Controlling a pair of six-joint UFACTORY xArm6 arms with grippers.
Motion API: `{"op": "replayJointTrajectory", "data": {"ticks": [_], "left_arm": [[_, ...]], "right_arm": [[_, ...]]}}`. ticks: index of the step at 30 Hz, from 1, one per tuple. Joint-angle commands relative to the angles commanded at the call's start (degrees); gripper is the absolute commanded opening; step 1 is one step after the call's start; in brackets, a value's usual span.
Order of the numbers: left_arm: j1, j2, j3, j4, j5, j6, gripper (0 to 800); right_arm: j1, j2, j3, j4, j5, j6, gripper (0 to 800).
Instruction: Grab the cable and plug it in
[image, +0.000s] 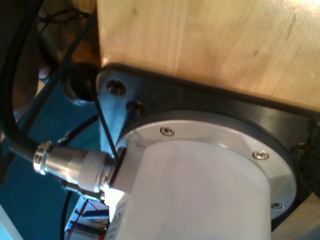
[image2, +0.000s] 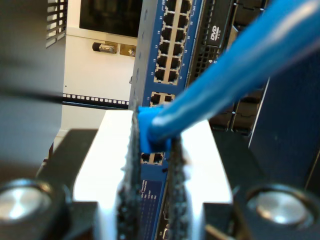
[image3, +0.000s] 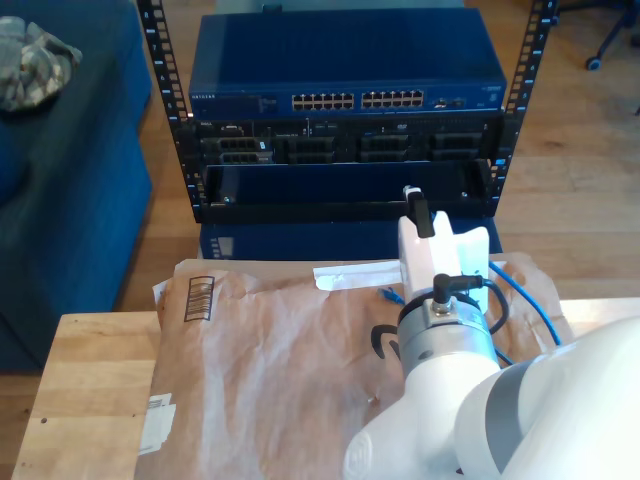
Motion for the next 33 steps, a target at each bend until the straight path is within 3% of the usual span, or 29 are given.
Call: {"op": "replayJointTrajectory", "data": {"ticks": [4, 8, 12, 17, 27, 33], "left_arm": [[2.9, 0.0, 0.35, -0.26, -0.79, 4.13, 800], [9.23, 0.0, 2.37, -0.44, -6.68, 8.44, 800], [9.32, 1.05, 3.08, -0.26, -7.82, 9.93, 800], [9.76, 2.64, 5.45, -0.53, -12.92, 10.37, 800], [10.02, 2.9, 5.36, -0.53, -12.84, 10.46, 800], [10.02, 2.99, 5.36, -0.53, -12.84, 10.46, 800]], "right_arm": [[0.0, 0.97, 0.09, 1.58, 0.0, 0.0, 1], [-0.26, 3.08, -0.62, 1.76, 0.09, 0.0, 1], [0.0, 5.01, -4.31, 4.4, 0.0, -0.18, 1], [0.0, 6.68, -5.71, 6.07, 0.0, -0.62, 1], [3.25, 6.86, -4.4, 8.62, -0.35, -0.35, 0], [7.74, 10.55, -4.4, 9.93, -3.87, 0.18, 0]]}}
